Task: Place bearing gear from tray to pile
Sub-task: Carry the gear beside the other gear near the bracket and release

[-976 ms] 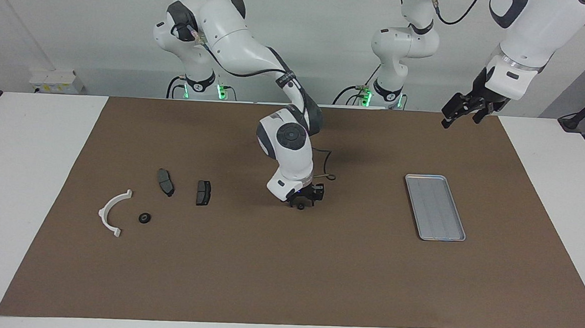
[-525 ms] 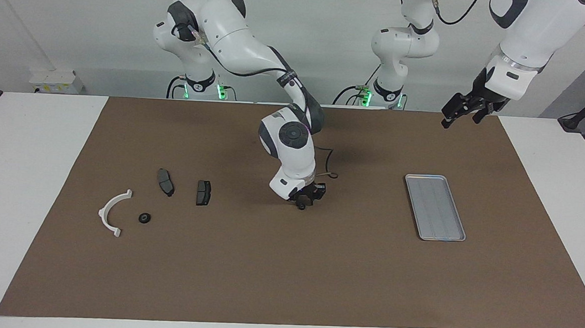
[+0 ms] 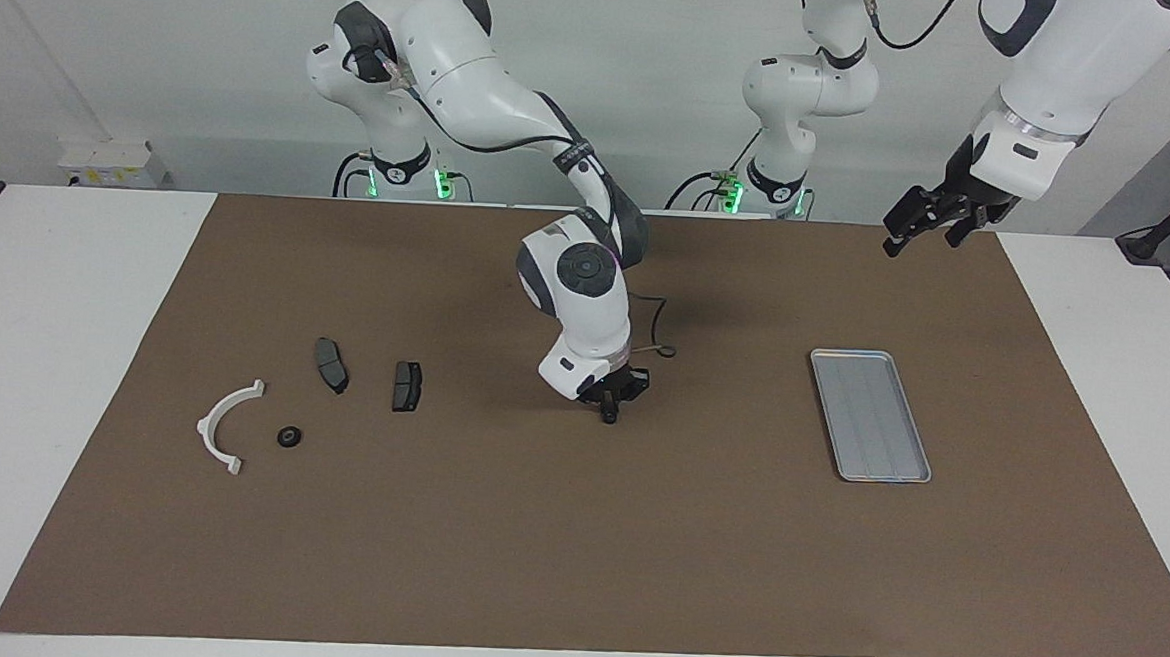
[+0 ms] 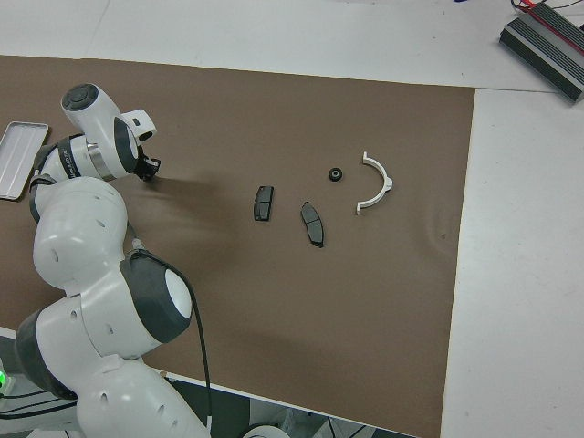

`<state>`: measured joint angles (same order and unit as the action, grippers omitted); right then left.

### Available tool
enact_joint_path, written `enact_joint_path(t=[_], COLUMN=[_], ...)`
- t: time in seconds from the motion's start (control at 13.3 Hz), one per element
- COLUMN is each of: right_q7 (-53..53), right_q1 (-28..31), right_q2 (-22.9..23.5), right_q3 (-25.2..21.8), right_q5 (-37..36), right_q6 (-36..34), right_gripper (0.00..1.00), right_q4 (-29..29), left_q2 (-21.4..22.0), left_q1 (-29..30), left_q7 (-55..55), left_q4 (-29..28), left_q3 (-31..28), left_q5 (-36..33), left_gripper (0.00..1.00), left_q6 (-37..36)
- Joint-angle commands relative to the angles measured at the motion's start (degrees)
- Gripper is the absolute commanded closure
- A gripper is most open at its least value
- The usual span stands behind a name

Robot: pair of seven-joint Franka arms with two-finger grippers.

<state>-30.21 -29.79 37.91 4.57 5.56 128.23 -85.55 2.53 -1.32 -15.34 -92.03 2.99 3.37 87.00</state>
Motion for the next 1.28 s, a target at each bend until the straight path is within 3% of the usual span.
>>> enact_joint_path(t=[0.0, 0.53, 1.2], right_q7=[-0.1, 2.4, 24.9], right_q1=[0.4, 3.5, 19.1], right_q2=[-1.3, -1.6, -6.8], right_q3=[0.2, -0.1, -0.2], right_q5=[0.9, -0.4, -0.7], right_q6=[1.2, -0.2, -8.3], right_gripper=[1.00, 1.00, 1.00], right_q4=[-1.5, -0.3, -1.5], left_q2=[2.0, 2.0, 2.0], left_q1=[-0.4, -0.4, -0.4], left_q7=[0.1, 0.2, 0.2], left_q4=[-2.4, -2.4, -2.4], left_q3=[-0.4, -0.4, -0.4], left_q5=[-1.0, -1.0, -1.0], left_gripper=[0.00, 0.00, 0.00], left_q6=[1.0, 1.0, 1.0])
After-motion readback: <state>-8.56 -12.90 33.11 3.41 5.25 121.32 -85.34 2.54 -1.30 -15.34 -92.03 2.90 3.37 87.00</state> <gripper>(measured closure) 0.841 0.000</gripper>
